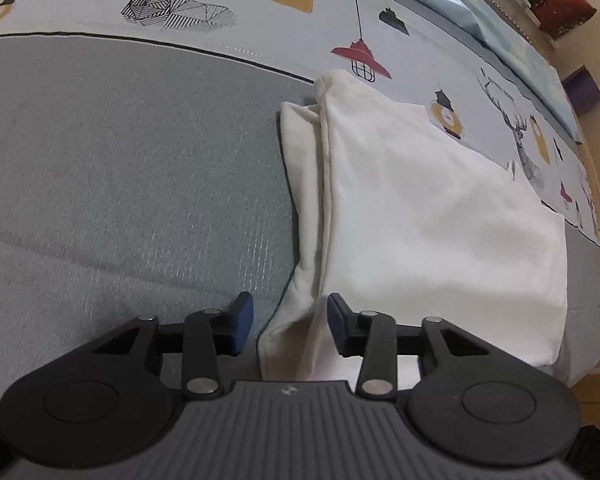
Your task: Fold small clothes
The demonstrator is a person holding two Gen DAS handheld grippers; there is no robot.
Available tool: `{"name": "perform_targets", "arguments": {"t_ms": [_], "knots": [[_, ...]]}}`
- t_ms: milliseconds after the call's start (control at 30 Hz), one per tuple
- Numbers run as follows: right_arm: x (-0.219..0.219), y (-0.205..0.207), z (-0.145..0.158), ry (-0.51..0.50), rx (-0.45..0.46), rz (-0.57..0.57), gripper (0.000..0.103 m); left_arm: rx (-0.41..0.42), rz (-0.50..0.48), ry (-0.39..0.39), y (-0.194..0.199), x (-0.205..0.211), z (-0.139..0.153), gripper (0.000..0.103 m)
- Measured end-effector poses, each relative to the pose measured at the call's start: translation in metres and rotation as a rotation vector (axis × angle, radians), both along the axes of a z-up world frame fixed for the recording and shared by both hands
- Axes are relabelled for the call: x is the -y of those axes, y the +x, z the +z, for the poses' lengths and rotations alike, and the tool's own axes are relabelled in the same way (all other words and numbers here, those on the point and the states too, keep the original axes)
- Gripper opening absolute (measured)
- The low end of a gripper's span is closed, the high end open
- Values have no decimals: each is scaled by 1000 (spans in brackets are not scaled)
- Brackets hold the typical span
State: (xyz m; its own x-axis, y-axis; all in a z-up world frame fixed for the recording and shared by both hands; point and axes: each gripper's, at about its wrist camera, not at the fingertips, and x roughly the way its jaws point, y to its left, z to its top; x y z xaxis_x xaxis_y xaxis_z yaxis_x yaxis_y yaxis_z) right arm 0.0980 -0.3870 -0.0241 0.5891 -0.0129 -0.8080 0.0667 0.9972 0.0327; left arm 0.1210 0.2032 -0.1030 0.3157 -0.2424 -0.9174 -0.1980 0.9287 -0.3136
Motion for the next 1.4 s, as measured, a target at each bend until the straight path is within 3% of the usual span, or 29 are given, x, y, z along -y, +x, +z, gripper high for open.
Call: {"name": "perform_targets", "arguments": {"t_ms": [133,200,533,833,867,933,1000,1067,1267,1400], "knots": [[7,-14,9,96,112,-15,44,5,9,-16,13,5,-4,55],[6,-11,2,100,66,-30,43,-1,15,-13,16,7,-6,58],[-7,-11,-1,18,32,12,44,-44,7,-1,38,22,-23,61],[7,-14,-4,-8,2,-24,43,-37,-17,11,51,36,-30,61],[8,-14,-4,-11,-1,-26,43,-32,-26,16,52,39,-29,59],[9,-14,-5,-15,-7,-31,43,-21,-49,18,53,44,-28,45],[11,-15,-6,-18,-11,-39,44,-9,-65,42,51,46,-27,22],[10,-14,-7,-18,-18,-49,44,5,-55,26,49,41,-23,15],[-1,-7,-8,-21,-19,-38,43,83,-15,-30,36,18,-4,13],[-13,1,-7,-6,-11,-33,43,79,51,29,24,-8,1,12]]}}
